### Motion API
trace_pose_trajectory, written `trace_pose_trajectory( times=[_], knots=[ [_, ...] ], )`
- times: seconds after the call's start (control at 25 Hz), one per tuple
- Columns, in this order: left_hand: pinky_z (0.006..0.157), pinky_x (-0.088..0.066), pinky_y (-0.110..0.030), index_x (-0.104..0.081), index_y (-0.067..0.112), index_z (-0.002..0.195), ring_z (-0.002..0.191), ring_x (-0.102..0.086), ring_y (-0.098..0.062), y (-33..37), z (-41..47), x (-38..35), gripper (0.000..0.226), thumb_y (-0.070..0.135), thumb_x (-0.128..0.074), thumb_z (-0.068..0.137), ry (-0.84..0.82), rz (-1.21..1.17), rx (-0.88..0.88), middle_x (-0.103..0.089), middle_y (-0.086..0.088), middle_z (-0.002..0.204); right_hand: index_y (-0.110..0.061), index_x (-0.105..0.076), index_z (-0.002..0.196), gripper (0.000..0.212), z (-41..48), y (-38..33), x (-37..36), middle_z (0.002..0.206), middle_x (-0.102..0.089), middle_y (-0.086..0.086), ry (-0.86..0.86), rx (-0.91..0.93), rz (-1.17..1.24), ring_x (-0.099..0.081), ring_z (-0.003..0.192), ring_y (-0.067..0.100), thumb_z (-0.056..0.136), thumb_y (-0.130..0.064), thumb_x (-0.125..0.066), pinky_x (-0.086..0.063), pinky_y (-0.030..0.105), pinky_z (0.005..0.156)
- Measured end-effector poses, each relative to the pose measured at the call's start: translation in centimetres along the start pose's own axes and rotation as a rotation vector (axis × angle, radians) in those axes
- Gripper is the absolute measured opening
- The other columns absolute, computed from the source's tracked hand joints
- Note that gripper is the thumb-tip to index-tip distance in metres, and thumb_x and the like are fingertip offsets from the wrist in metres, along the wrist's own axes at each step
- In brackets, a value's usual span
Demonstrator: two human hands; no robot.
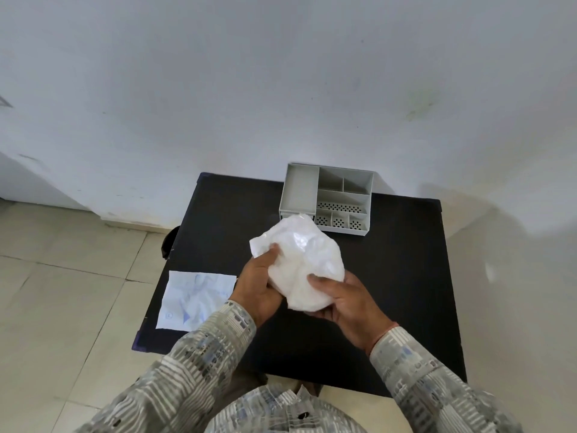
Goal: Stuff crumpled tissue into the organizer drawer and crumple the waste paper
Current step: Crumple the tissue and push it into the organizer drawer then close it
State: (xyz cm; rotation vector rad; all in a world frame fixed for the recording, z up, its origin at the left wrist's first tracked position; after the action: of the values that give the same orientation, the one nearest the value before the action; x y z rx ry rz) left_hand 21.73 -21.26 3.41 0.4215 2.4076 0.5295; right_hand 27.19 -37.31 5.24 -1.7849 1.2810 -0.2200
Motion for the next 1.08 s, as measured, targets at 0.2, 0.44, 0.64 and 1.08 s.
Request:
trace_pose_trajectory(
  times=[0.2,0.44,0.64,1.08],
  knots=[
    [0.092,-0.063,-0.053,-0.076,0.012,0.119,0.107,-0.078,-0.036,1.8,2.5,1.1,0.036,-0.007,-0.065,0.09,0.164,0.154,-0.068,-0.082,-0.017,0.114,-0.043,-0.072,0.112,0.04,1.0,0.4,-1.5,0.111,-0.079,-0.014,0.181,0.283,-0.236,-0.075,0.108,0.014,0.101,-0.006,-0.061,-0.065,0.037,0.085],
    [0.091,-0.065,-0.052,-0.073,0.017,0.104,0.088,-0.071,-0.025,5.2,10.1,-0.4,0.012,0.011,-0.07,0.094,0.265,0.468,-0.17,-0.077,-0.009,0.099,-0.027,-0.075,0.114,0.034,3.5,1.9,1.2,0.114,-0.081,0.004,0.466,0.11,0.15,-0.075,0.109,0.032,0.1,-0.001,-0.059,-0.066,0.048,0.077],
    [0.071,-0.061,-0.046,-0.07,0.001,0.122,0.089,-0.07,-0.026,4.2,17.3,-2.9,0.025,0.003,-0.061,0.099,0.314,0.367,0.072,-0.073,-0.014,0.106,-0.023,-0.072,0.118,0.033,5.6,1.1,2.1,0.111,-0.082,0.002,0.56,0.127,0.361,-0.077,0.106,0.027,0.102,0.001,-0.056,-0.065,0.042,0.074],
    [0.085,-0.063,-0.049,-0.068,0.001,0.123,0.077,-0.066,-0.02,4.5,20.4,-1.8,0.027,-0.002,-0.066,0.096,0.344,0.347,0.138,-0.069,-0.012,0.091,-0.016,-0.068,0.132,0.035,6.6,1.3,1.6,0.124,-0.077,0.007,0.665,0.13,0.42,-0.074,0.114,0.03,0.102,-0.001,-0.057,-0.065,0.043,0.08]
  ],
)
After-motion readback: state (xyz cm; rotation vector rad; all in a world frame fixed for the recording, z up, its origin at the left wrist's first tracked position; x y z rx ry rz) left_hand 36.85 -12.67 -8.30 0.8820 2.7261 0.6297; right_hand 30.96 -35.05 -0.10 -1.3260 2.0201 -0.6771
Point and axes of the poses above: each hand's wrist, its own z-axis towards the middle knuckle, its own x-axis out of the back of the hand, y = z × x, the point moved 4 cm from there along z, towards the middle knuckle
